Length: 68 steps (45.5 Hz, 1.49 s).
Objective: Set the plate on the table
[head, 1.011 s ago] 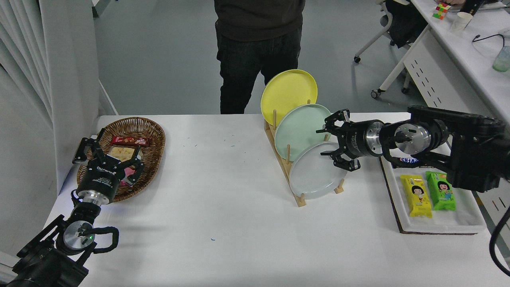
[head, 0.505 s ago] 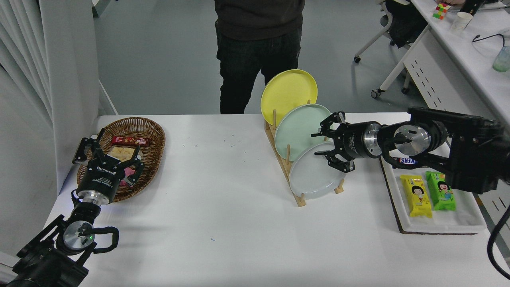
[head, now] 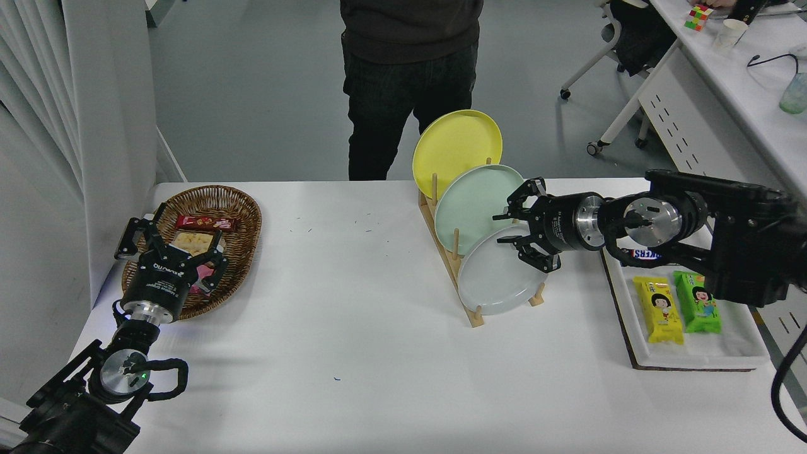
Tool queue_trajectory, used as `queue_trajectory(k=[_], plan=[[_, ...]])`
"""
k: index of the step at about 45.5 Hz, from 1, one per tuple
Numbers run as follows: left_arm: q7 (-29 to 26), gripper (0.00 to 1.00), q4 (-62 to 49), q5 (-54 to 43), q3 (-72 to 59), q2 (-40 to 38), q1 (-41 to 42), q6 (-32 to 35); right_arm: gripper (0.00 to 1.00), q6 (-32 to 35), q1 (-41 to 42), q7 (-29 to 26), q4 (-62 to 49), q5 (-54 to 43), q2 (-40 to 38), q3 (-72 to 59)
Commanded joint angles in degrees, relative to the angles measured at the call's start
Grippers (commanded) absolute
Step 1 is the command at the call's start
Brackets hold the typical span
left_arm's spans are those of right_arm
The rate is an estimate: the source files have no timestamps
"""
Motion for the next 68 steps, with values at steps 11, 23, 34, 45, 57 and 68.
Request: queue_trajectory(k=[11, 23, 34, 45, 57, 68], plan=[[0.04, 0.98, 0.0, 0.0, 0.0, 0.0, 0.0, 0.0, 0.29, -0.15, 0.2, -0.18, -0.04, -0.07, -0.26, 0.02], [0.04, 0.98, 0.0, 0.0, 0.0, 0.0, 0.0, 0.0, 0.28, -0.32, 0.38, -0.44, -0.04, 0.02, -0.43, -0.06], [-0.05, 0.98, 0.0, 0.0, 0.0, 0.0, 0.0, 0.0, 0.24, -0.32, 0.64, -0.44, -0.04, 0.28, -0.61, -0.59], [0.04, 0.98, 0.09, 0.0, 0.0, 0.0, 0.0, 0.0, 0.23, -0.32, 0.64, -0.44, 0.04, 0.28, -0.7, -0.85], [0.04, 0.98, 0.0, 0.0, 0.0, 0.0, 0.0, 0.0, 0.19, -0.06, 0.9, -0.53, 0.22, 0.37, -1.14, -1.12], [-0.05, 0.98, 0.0, 0.0, 0.0, 0.0, 0.0, 0.0, 0.18, 0.2, 0.9, -0.53, 0.22, 0.28, -1.14, -1.03]])
